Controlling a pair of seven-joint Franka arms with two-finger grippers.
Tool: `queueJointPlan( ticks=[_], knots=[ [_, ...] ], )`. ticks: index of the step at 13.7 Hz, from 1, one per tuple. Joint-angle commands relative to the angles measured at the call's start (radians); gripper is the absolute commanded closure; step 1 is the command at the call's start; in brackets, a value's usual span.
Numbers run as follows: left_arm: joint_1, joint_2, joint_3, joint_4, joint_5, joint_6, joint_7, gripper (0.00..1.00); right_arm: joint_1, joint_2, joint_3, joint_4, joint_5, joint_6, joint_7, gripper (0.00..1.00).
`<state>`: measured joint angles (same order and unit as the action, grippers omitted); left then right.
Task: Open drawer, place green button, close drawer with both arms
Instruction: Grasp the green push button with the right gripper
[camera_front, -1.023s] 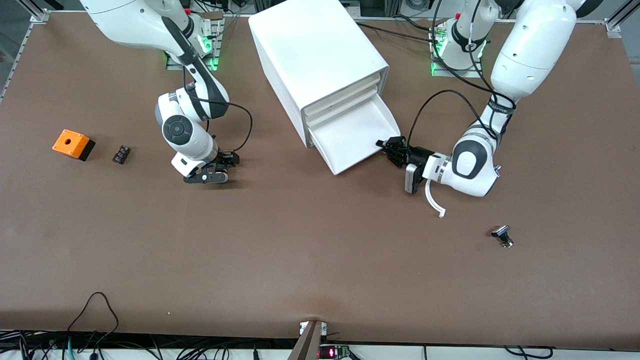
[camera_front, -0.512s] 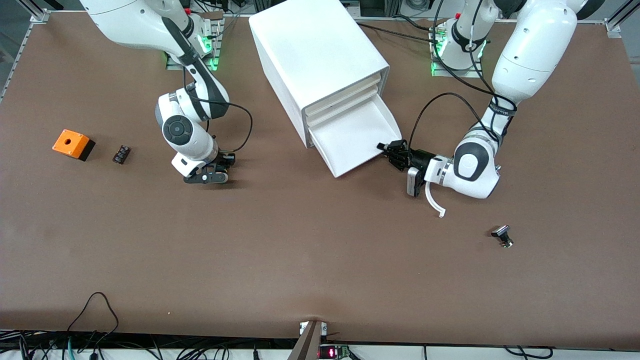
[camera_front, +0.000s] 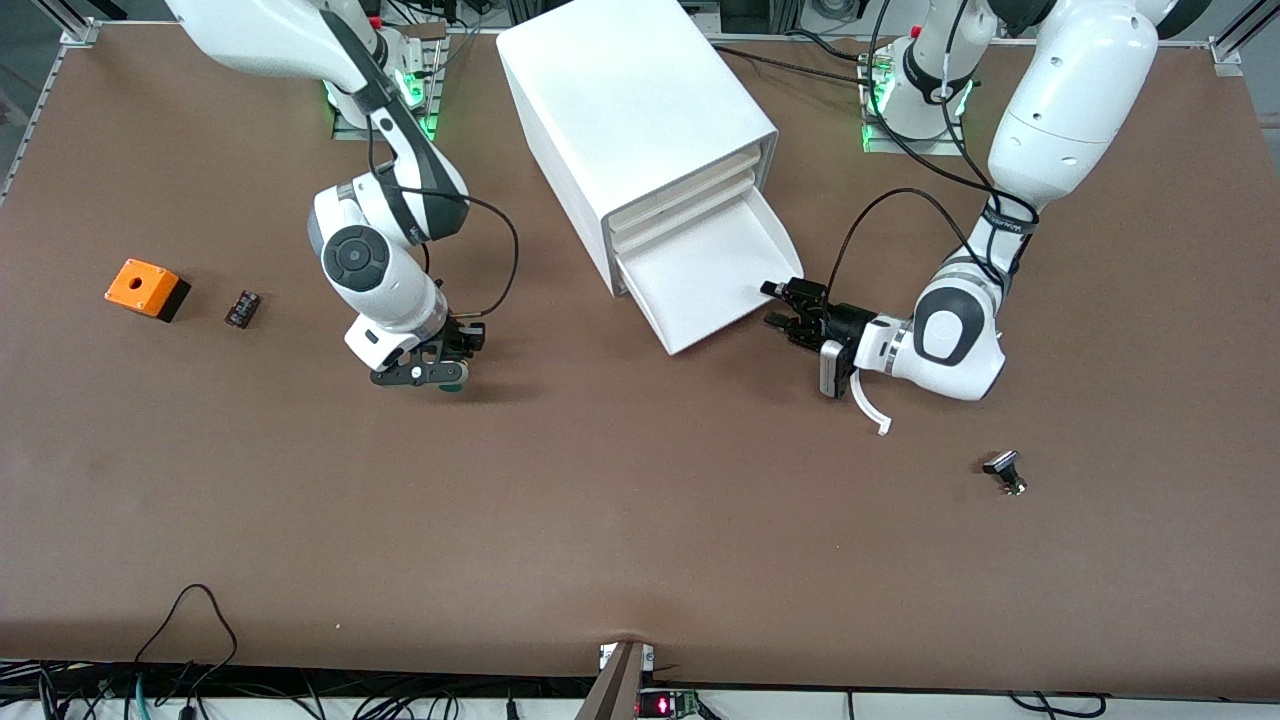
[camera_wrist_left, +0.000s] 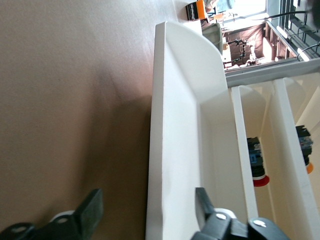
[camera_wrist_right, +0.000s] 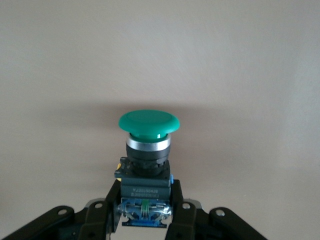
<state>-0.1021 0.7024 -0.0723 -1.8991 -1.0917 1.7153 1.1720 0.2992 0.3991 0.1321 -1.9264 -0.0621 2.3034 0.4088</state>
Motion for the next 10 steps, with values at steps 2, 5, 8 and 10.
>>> queueJointPlan(
  ticks=[2,5,8,10],
  knots=[
    [0.004,-0.064,0.003,0.014,0.035,-0.057,-0.144,0.01,0.061,0.024,0.0,0.206,0.005,-0.14,0.099,1.0],
    [0.028,-0.099,0.002,0.084,0.182,-0.106,-0.269,0.01,0.138,0.099,0.0,0.395,0.007,-0.234,0.215,1.0],
    [0.057,-0.138,0.0,0.178,0.344,-0.143,-0.415,0.01,0.231,0.179,-0.002,0.521,-0.001,-0.252,0.358,1.0],
    [0.058,-0.173,0.0,0.212,0.432,-0.157,-0.524,0.01,0.285,0.219,-0.003,0.582,-0.002,-0.251,0.448,1.0]
  ],
)
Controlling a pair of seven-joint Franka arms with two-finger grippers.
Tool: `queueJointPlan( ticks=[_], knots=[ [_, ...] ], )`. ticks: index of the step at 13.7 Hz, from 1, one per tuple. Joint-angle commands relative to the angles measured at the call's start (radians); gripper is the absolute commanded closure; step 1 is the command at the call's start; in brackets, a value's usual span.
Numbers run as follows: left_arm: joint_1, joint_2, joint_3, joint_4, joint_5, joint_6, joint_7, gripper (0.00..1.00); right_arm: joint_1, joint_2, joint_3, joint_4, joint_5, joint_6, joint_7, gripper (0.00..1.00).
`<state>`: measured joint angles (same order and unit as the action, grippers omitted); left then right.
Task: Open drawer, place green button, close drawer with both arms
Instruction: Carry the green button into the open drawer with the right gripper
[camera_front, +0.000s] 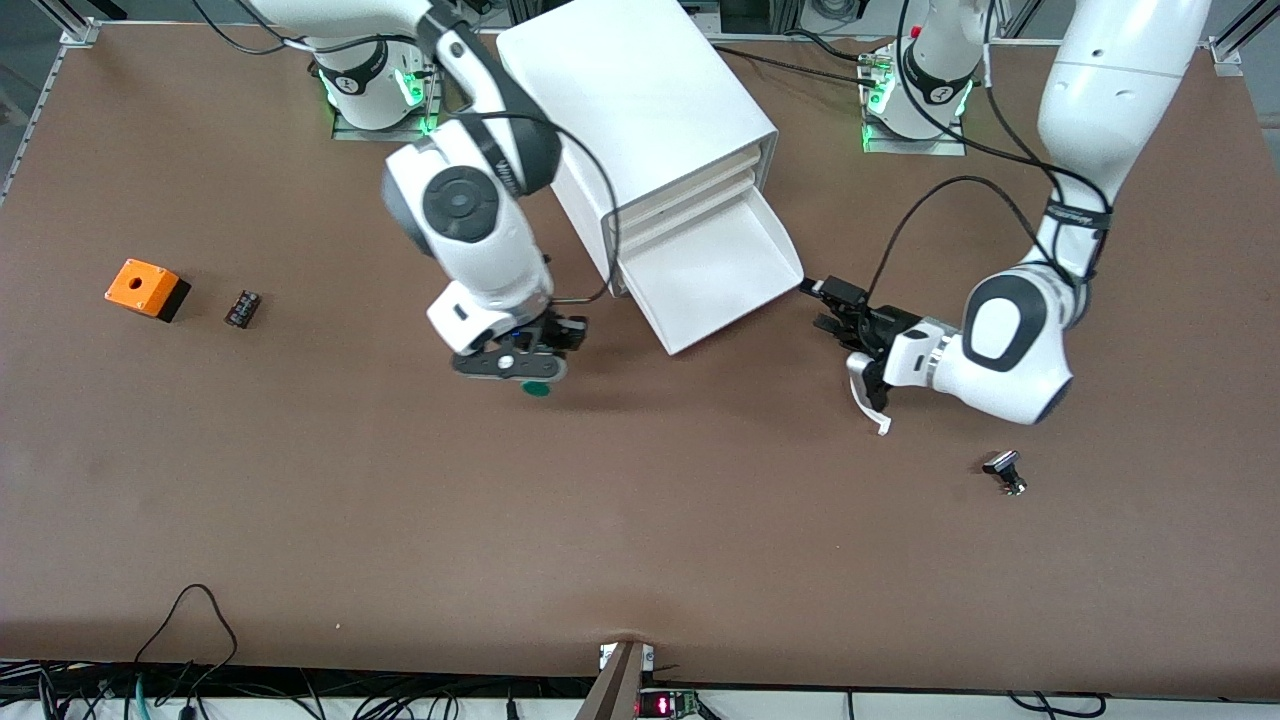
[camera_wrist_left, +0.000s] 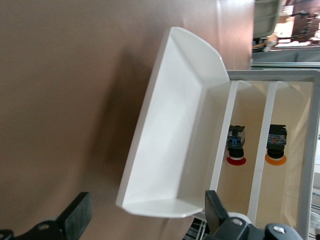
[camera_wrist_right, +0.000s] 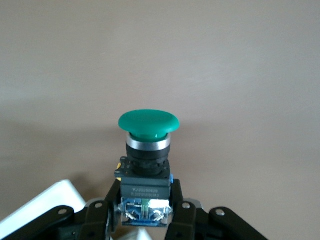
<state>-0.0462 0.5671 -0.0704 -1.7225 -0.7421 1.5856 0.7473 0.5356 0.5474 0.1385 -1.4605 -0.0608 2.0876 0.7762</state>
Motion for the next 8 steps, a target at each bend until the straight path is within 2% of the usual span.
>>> queueJointPlan(
  ticks=[1,3,5,8],
  knots=[
    [0.002,-0.05,-0.002,0.061,0.127,-0.036,-0.152,0.01,0.078,0.091,-0.011,0.149,-0.005,-0.035,0.124,1.0],
    [0.002,-0.058,-0.005,0.159,0.257,-0.088,-0.268,0.01,0.134,0.121,-0.013,0.196,-0.008,-0.029,0.213,1.0],
    [-0.001,-0.07,-0.008,0.224,0.32,-0.117,-0.356,0.01,0.191,0.143,-0.014,0.218,-0.01,-0.023,0.305,1.0],
    [-0.05,-0.07,-0.037,0.311,0.55,-0.133,-0.527,0.01,0.268,0.189,-0.016,0.218,-0.013,0.017,0.434,1.0]
  ],
)
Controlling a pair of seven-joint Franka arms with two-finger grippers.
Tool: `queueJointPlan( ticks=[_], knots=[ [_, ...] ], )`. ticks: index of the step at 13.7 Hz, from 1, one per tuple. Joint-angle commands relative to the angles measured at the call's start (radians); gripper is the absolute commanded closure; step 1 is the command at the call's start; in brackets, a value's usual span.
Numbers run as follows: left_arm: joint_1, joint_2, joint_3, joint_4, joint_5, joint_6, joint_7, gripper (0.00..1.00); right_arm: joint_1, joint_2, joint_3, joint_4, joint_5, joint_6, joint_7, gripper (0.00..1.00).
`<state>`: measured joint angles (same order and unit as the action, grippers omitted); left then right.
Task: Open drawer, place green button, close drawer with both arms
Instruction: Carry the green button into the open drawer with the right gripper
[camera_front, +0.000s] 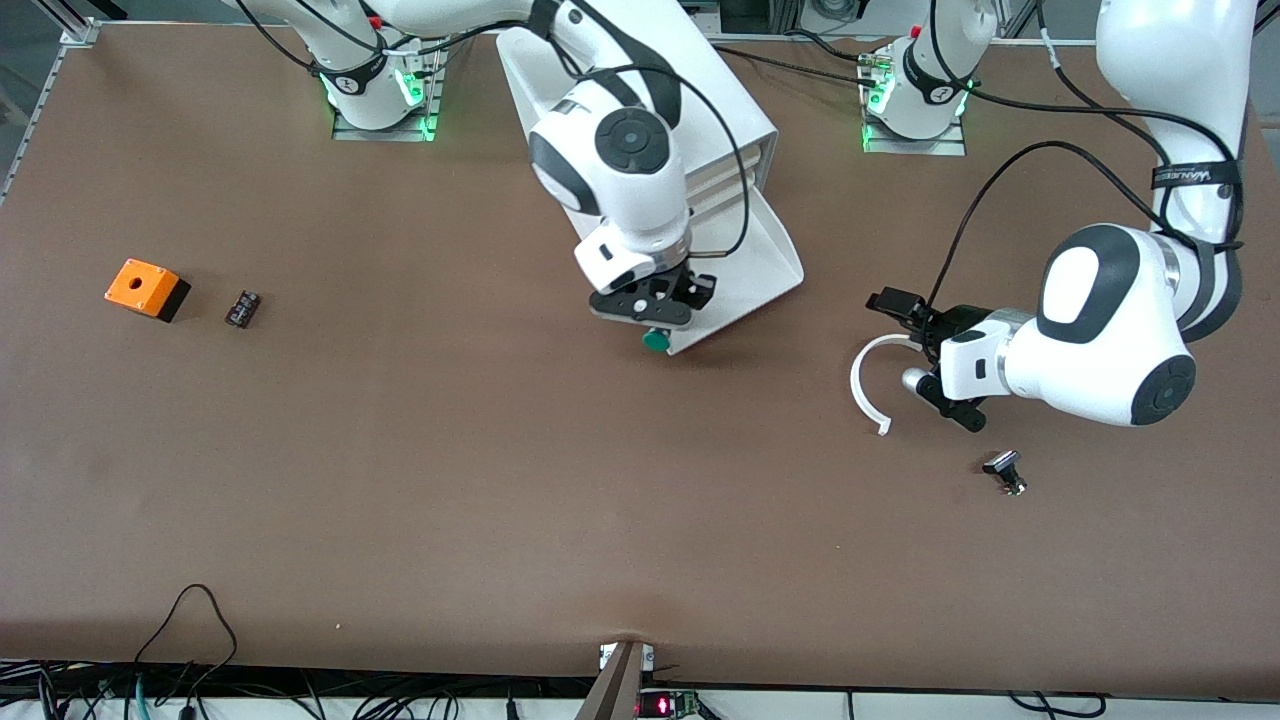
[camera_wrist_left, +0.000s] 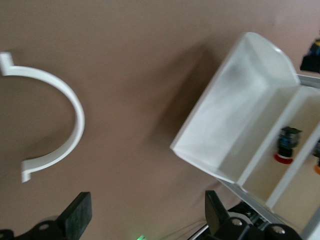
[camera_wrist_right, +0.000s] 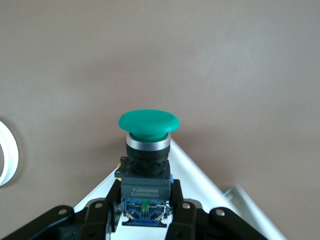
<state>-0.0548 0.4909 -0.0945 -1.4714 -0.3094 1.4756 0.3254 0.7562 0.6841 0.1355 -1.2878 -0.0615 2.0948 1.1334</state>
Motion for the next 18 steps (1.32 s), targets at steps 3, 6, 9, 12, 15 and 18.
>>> queueJointPlan(
  ticks=[3,6,9,12,15,18],
  knots=[
    [-0.08,0.006,-0.01,0.075,0.191,-0.047,-0.204,0.01,0.098,0.107,-0.014,0.045,-0.012,0.03,0.14,1.0],
    [-0.056,0.06,0.01,0.208,0.207,-0.038,-0.206,0.0,0.11,0.135,-0.014,0.045,-0.011,0.042,0.167,0.93],
    [-0.065,0.078,0.013,0.267,0.22,-0.02,-0.206,0.0,0.123,0.161,-0.014,0.045,-0.011,0.088,0.203,0.54],
    [-0.053,0.1,0.012,0.273,0.216,0.046,-0.206,0.0,0.123,0.158,-0.017,0.047,-0.011,0.085,0.204,0.27],
    [-0.022,0.095,0.009,0.272,0.202,0.048,-0.204,0.0,0.12,0.144,-0.052,0.129,-0.009,-0.008,0.198,0.01],
    [-0.031,0.089,0.003,0.255,0.216,0.049,-0.364,0.0,0.106,0.134,-0.129,0.234,-0.009,-0.13,0.165,0.01]
  ],
)
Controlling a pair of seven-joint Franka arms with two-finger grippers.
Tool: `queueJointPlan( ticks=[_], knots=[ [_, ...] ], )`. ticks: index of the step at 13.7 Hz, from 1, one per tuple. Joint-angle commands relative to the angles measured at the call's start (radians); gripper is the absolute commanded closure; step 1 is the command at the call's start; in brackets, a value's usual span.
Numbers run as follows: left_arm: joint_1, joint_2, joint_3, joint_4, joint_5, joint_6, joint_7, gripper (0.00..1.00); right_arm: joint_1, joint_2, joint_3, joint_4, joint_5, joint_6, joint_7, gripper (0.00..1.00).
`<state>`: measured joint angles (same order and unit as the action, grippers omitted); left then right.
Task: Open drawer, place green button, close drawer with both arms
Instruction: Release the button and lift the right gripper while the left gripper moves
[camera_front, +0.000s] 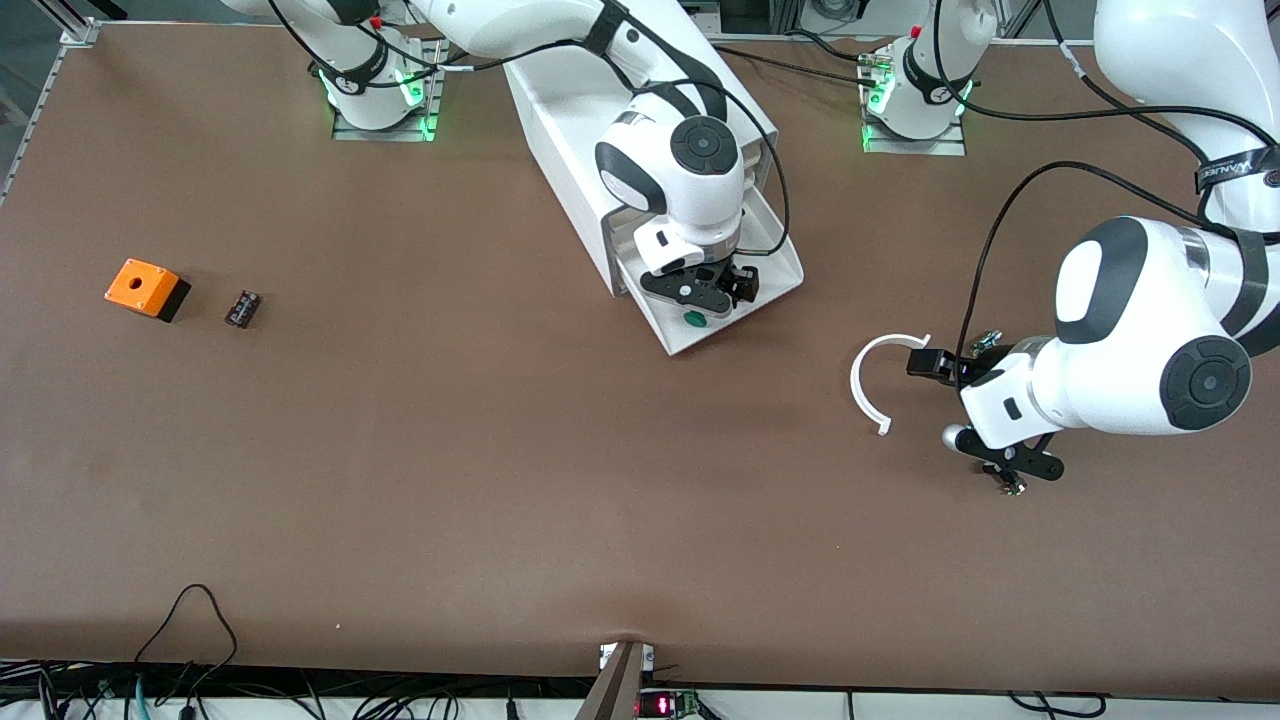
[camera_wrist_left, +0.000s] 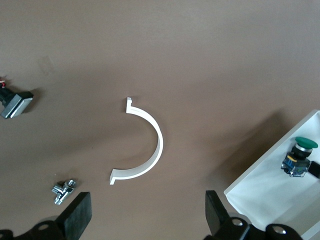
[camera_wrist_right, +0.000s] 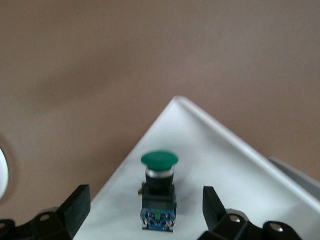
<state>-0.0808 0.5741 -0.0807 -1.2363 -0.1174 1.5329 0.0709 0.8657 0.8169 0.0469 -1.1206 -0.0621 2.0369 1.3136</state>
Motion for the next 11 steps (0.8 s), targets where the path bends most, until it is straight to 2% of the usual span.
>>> queueJointPlan(
  ticks=[1,4,6,8,11],
  knots=[
    [-0.007,-0.005,-0.019,0.003,0.024,-0.008,-0.213,0.0,-0.032,-0.031,-0.047,0.068,-0.002,-0.079,-0.071,0.01],
    [-0.031,-0.02,-0.021,-0.04,0.024,0.024,-0.354,0.0,-0.143,-0.088,-0.035,0.068,0.007,-0.167,-0.27,0.01],
    [-0.057,-0.034,-0.019,-0.095,0.024,0.094,-0.422,0.0,-0.213,-0.134,-0.035,0.064,0.025,-0.211,-0.428,0.01],
    [-0.088,-0.066,-0.021,-0.211,0.024,0.217,-0.523,0.0,-0.267,-0.185,-0.045,0.052,0.07,-0.259,-0.604,0.01],
    [-0.183,-0.126,-0.025,-0.4,0.024,0.408,-0.694,0.0,-0.385,-0.246,-0.045,0.027,0.073,-0.332,-0.816,0.01]
  ],
)
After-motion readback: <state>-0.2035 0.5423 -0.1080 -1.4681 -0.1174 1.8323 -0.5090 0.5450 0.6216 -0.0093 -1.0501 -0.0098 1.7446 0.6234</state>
